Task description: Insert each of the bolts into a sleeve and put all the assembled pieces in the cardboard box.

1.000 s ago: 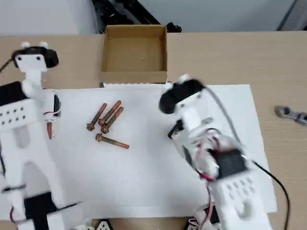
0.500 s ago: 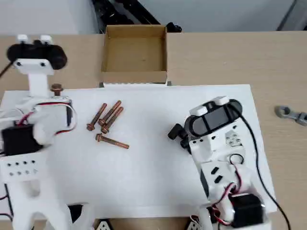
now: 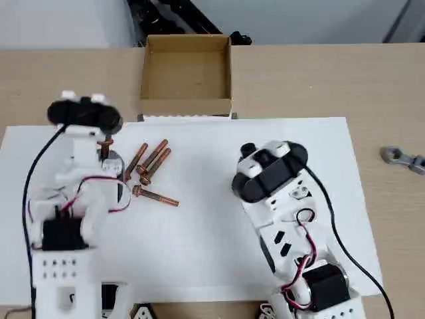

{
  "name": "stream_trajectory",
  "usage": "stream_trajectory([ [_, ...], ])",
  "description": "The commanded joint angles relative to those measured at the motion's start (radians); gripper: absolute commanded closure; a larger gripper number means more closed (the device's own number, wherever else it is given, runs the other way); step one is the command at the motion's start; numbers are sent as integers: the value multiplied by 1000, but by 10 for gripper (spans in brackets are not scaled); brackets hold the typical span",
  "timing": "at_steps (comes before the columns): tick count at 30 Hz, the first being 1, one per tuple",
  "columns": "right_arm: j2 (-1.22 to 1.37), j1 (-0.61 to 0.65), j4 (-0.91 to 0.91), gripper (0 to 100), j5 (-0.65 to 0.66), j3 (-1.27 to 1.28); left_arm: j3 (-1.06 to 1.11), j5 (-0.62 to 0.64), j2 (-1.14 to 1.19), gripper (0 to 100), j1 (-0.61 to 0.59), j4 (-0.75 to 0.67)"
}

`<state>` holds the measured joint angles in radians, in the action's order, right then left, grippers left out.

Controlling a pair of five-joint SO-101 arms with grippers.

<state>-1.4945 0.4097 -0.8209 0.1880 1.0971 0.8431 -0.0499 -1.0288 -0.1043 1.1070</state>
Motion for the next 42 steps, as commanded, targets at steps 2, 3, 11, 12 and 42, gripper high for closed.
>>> stream_trajectory([
  [2, -71, 5, 35, 998, 6, -23, 13, 5, -104, 995, 8, -28],
  [3, -84, 5, 31, 998, 5, -18, 18, 5, -107, 995, 8, -26],
  [11, -90, 12, 131, 998, -107, 110, 28, 86, -107, 995, 9, -129],
  [12, -90, 13, 157, 998, -109, 127, 41, 110, -107, 995, 12, -167],
  [42, 720, 160, 740, 998, -195, 11, 74, 316, -117, 995, 270, -526],
])
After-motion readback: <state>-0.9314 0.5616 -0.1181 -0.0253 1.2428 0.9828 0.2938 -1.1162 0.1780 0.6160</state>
